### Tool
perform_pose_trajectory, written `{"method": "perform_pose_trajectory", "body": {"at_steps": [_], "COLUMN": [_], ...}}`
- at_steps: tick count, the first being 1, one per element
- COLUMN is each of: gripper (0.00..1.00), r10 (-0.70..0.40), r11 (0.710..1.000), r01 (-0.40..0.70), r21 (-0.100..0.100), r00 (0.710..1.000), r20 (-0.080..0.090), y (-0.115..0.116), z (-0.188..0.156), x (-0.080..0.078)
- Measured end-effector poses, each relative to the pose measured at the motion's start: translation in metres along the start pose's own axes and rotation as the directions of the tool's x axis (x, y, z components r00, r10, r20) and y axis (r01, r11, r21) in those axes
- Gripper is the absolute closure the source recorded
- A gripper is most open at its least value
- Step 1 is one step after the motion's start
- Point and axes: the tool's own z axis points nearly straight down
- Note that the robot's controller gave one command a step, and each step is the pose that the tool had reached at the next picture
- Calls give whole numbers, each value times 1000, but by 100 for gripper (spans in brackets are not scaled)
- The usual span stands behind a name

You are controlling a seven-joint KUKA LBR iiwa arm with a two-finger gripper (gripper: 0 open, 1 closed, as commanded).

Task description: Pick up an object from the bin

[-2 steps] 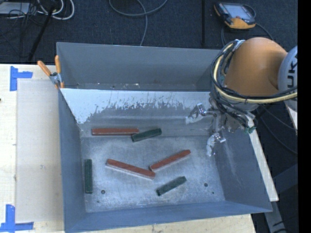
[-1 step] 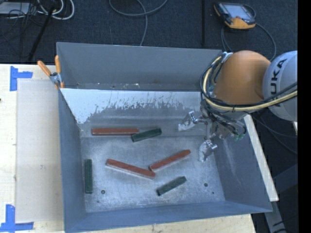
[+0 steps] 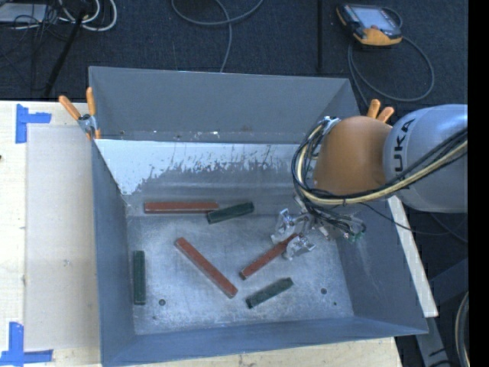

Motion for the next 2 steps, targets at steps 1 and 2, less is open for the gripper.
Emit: {"method": "perform_pose_trajectory", "body": {"at_steps": [1, 2], "gripper": [100, 100], "r10": [0, -20], "r11": [1000, 1000], "r01": [0, 20], "r21": [0, -3], "r00": [1000, 1000], "r20": [0, -4], "y": [0, 19], "z": [0, -196], "x": [0, -16]}}
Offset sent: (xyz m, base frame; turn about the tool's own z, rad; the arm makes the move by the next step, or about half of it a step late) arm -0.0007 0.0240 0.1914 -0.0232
